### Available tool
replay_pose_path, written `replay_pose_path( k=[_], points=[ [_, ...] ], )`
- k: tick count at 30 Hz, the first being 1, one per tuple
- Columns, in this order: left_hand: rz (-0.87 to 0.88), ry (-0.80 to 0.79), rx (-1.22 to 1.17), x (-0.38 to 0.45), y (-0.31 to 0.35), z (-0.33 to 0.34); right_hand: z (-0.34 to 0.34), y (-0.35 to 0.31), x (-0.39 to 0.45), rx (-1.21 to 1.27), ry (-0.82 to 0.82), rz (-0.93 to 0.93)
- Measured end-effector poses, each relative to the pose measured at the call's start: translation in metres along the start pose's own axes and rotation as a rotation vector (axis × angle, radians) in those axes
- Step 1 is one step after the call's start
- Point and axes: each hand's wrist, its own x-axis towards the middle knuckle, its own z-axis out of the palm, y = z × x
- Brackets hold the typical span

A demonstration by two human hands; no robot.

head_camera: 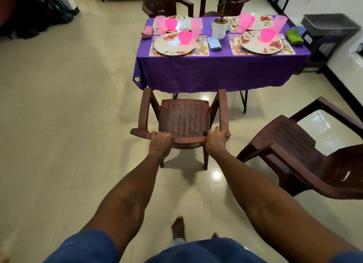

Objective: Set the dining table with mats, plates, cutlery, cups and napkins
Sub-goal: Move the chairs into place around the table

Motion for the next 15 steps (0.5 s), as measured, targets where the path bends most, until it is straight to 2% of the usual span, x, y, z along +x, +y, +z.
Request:
replay_pose_path(
  k=[4, 7, 15],
  points=[
    [-0.014, 0.021, -0.018, 0.017, -0.007, 0.002, -0.007, -0.005, 0.015, 0.026, -0.011, -0.025],
    [0.011, 0.033, -0.019, 0.026, -0.007, 0.005, -0.015, -0.004, 0.019, -0.042, -0.024, -0.041],
    [0.034, 0.016, -0.031, 0.026, -0.009, 0.004, -0.024, -0.005, 0.015, 0.087, -0.099, -0.047]
  ],
)
